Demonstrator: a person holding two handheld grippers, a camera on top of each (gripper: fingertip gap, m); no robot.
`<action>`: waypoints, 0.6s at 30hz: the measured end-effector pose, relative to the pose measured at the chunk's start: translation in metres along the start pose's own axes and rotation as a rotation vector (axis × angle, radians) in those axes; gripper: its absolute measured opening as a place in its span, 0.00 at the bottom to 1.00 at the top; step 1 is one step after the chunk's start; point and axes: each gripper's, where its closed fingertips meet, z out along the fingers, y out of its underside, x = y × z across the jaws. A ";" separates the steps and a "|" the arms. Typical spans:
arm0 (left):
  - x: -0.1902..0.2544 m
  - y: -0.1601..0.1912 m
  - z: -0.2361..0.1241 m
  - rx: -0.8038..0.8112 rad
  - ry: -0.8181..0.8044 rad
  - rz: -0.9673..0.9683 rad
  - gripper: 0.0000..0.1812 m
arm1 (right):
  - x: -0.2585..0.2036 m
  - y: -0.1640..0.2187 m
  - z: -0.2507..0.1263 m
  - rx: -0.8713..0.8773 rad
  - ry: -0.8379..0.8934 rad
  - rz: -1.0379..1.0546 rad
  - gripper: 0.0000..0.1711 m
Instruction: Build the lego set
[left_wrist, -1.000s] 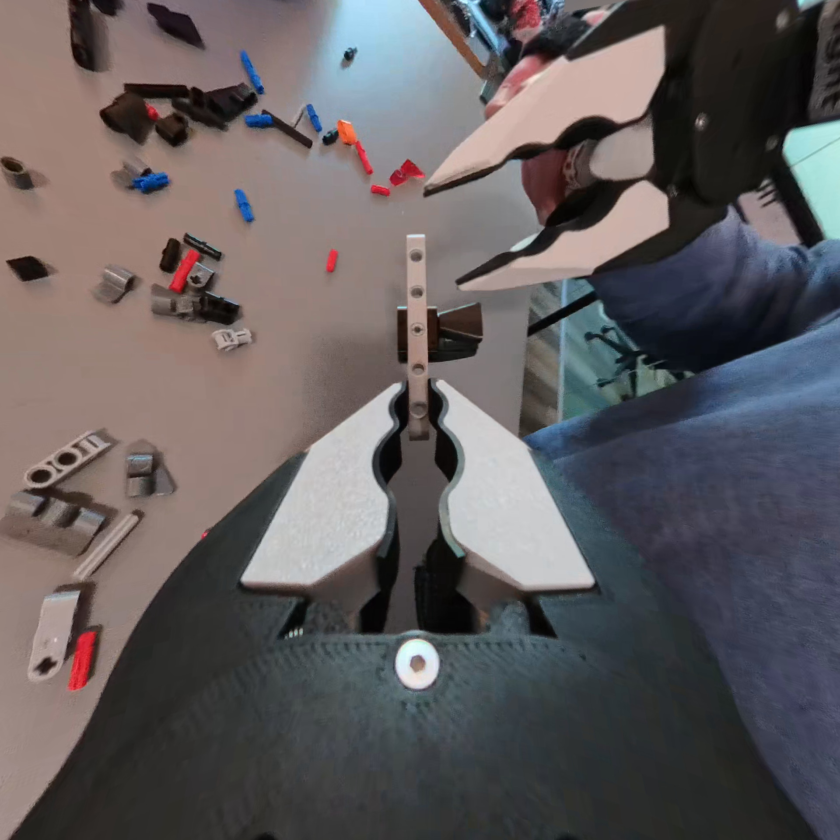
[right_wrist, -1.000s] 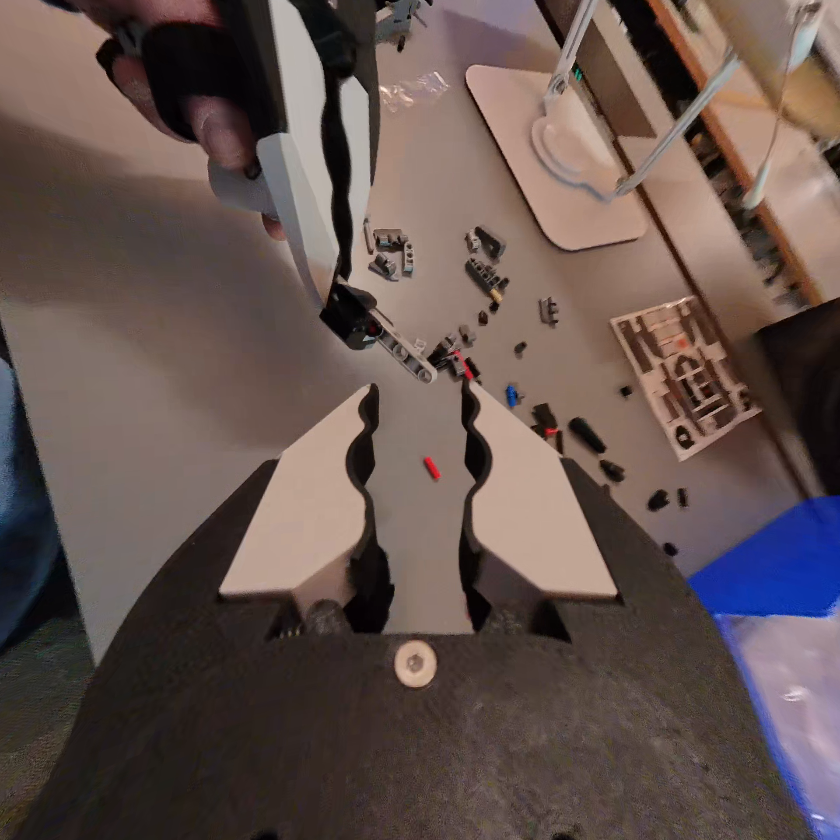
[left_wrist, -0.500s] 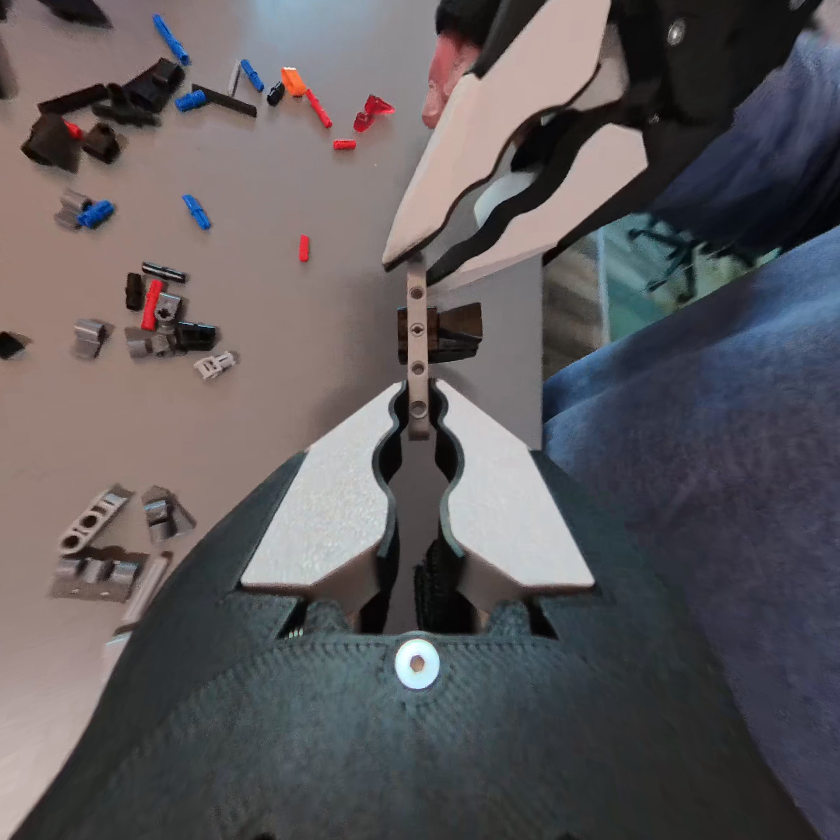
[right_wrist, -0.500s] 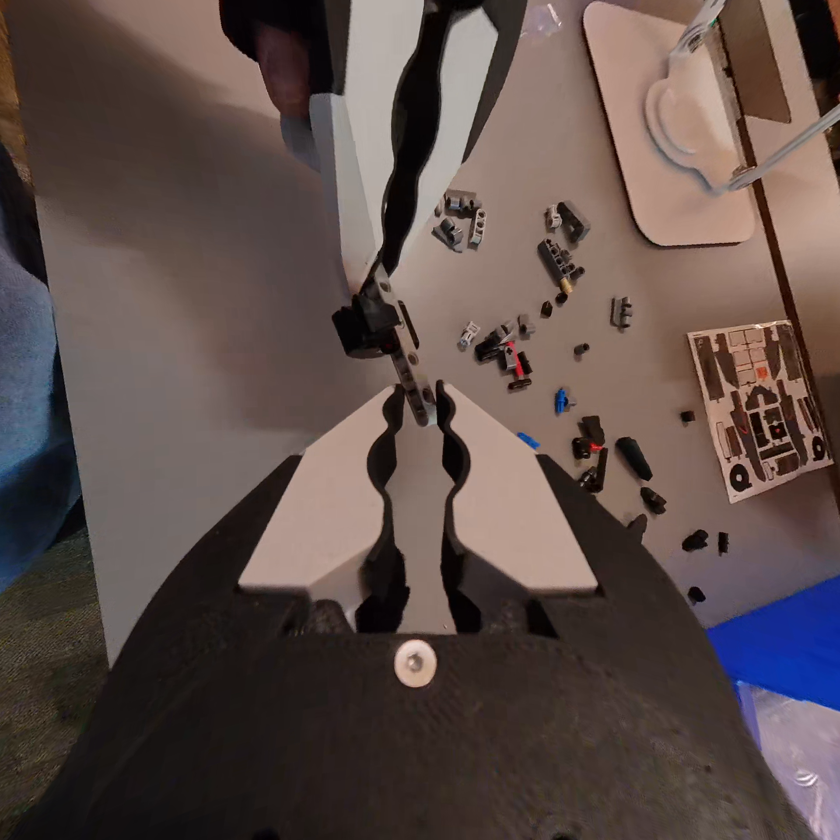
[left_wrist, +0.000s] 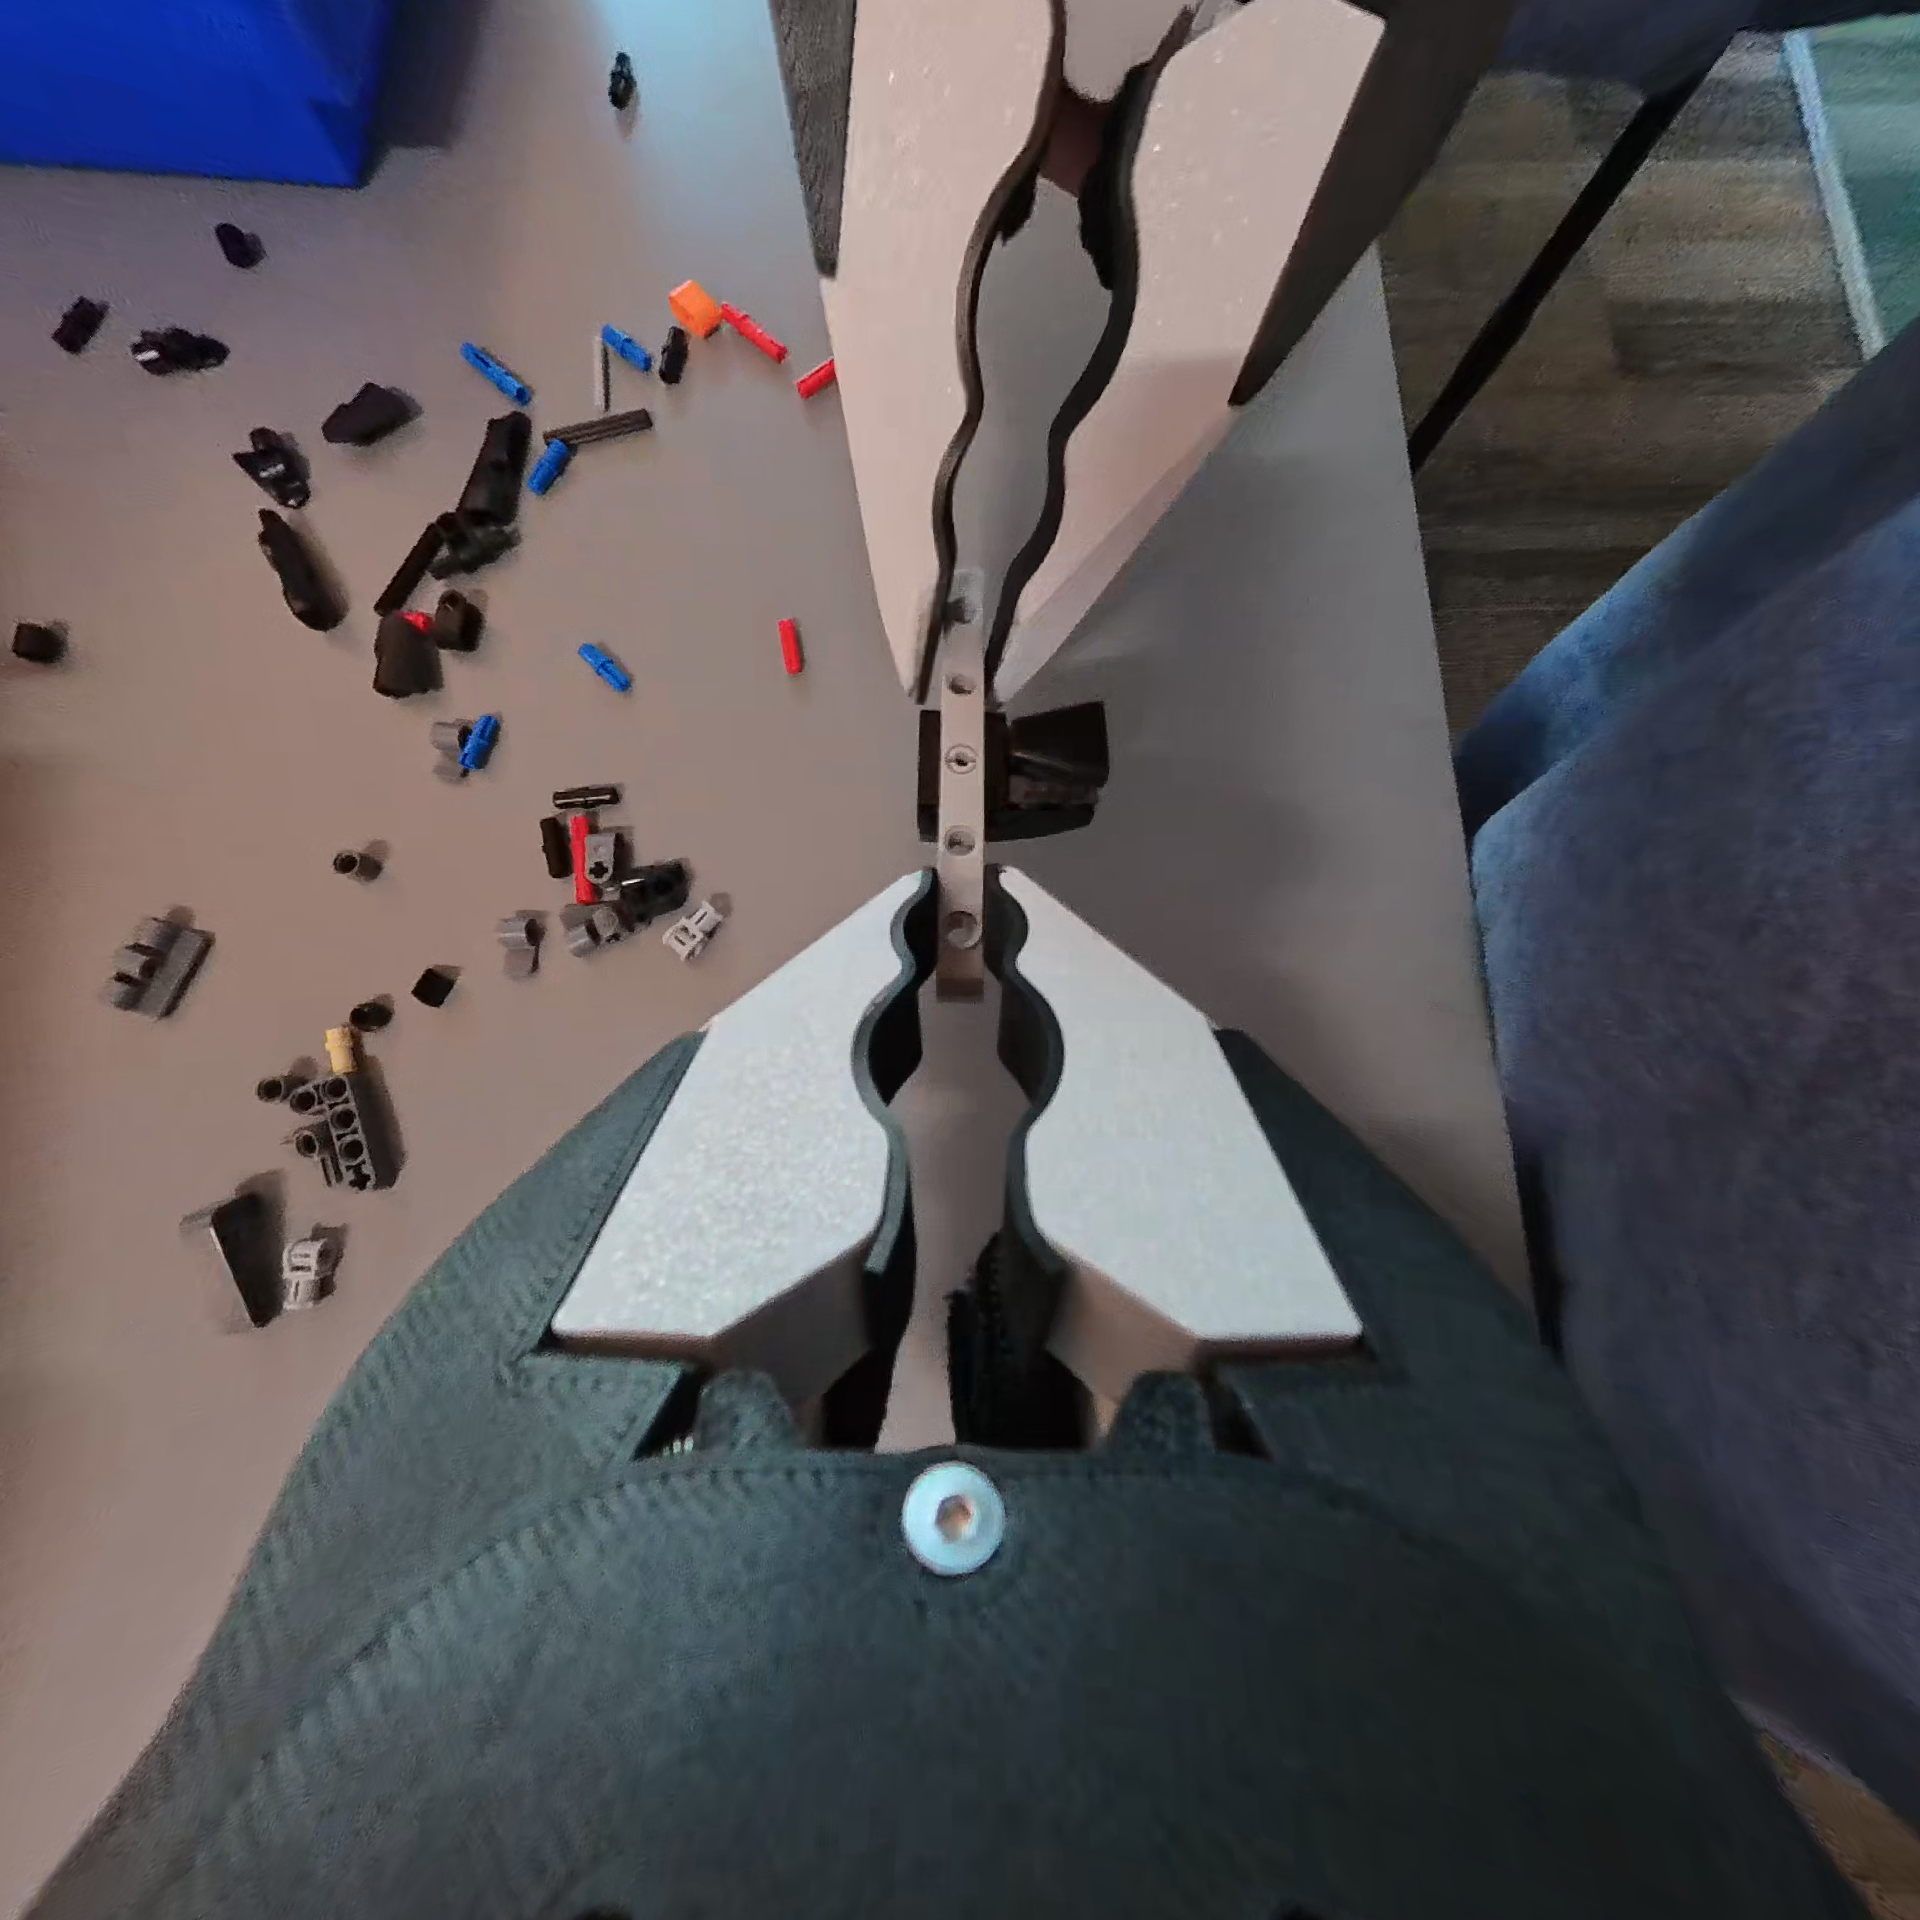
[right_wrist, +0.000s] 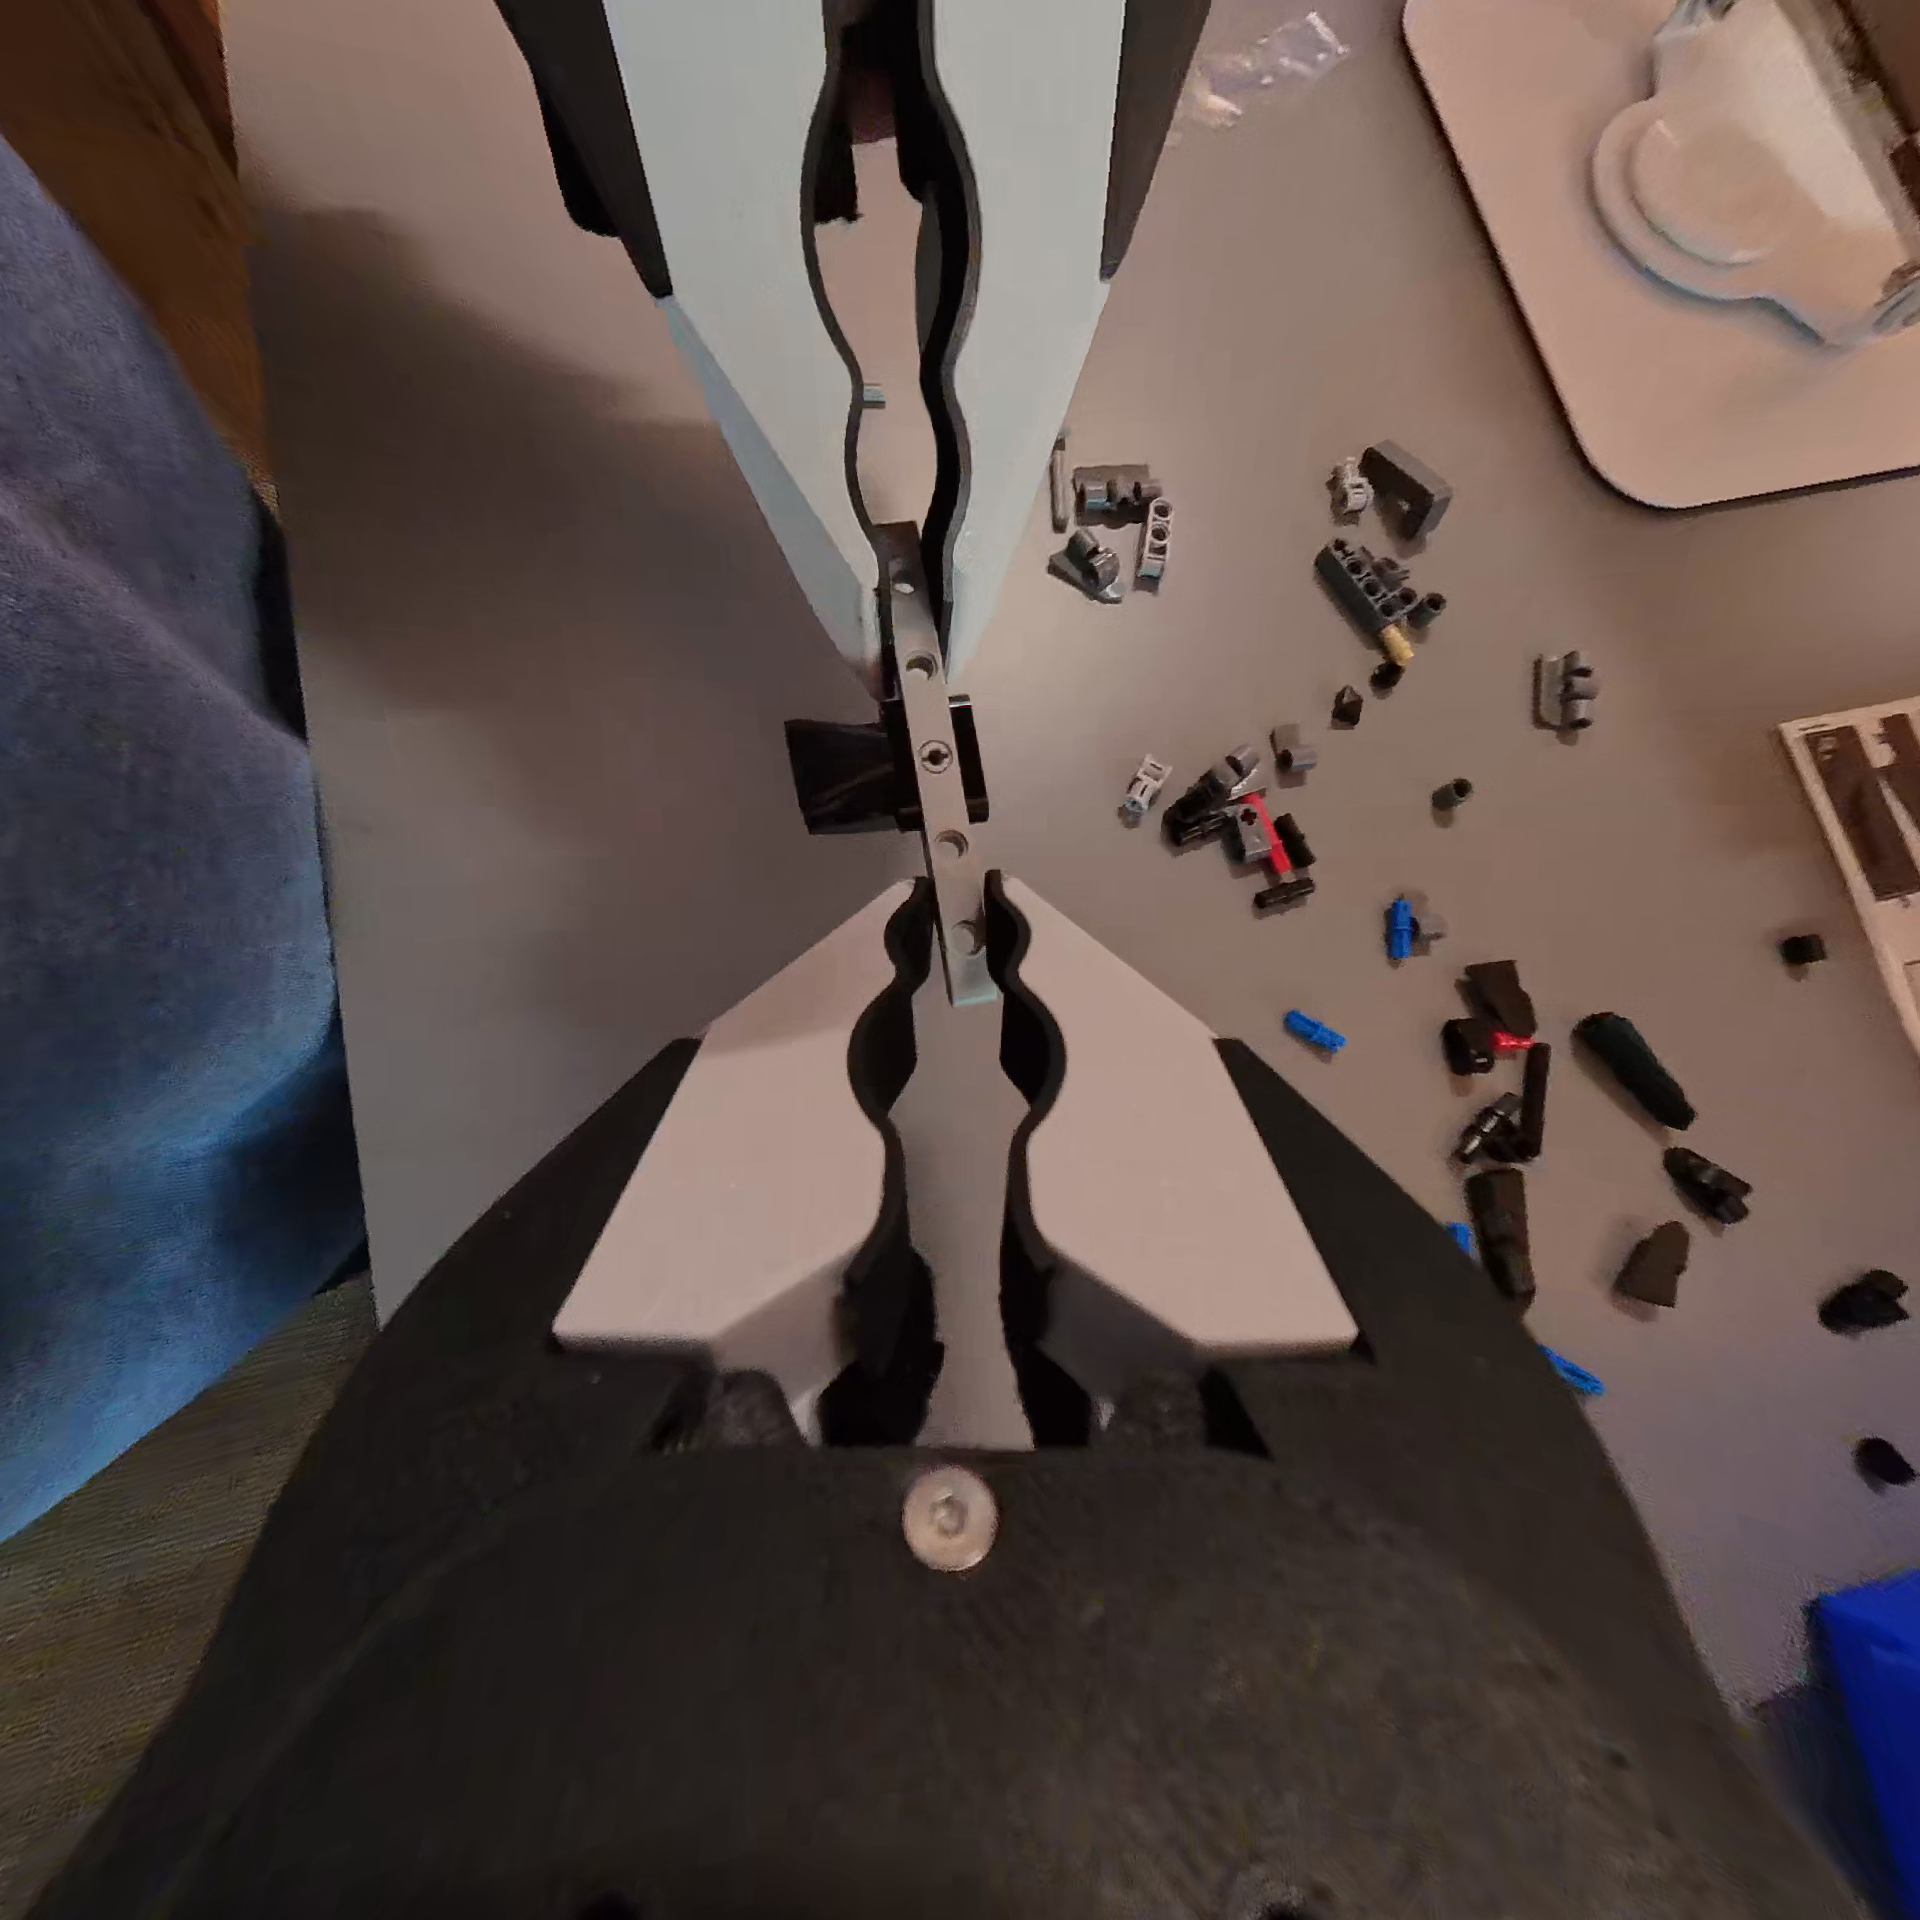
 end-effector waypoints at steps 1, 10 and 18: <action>0.000 0.000 0.000 0.003 -0.003 0.011 0.04 | -0.002 0.001 0.001 -0.004 -0.022 0.018 0.04; -0.008 -0.011 -0.013 0.094 -0.214 0.197 0.22 | -0.019 -0.002 0.000 0.048 -0.379 0.339 0.03; 0.000 -0.010 -0.006 0.040 -0.288 0.384 0.07 | -0.026 -0.008 -0.008 0.037 -0.586 0.430 0.03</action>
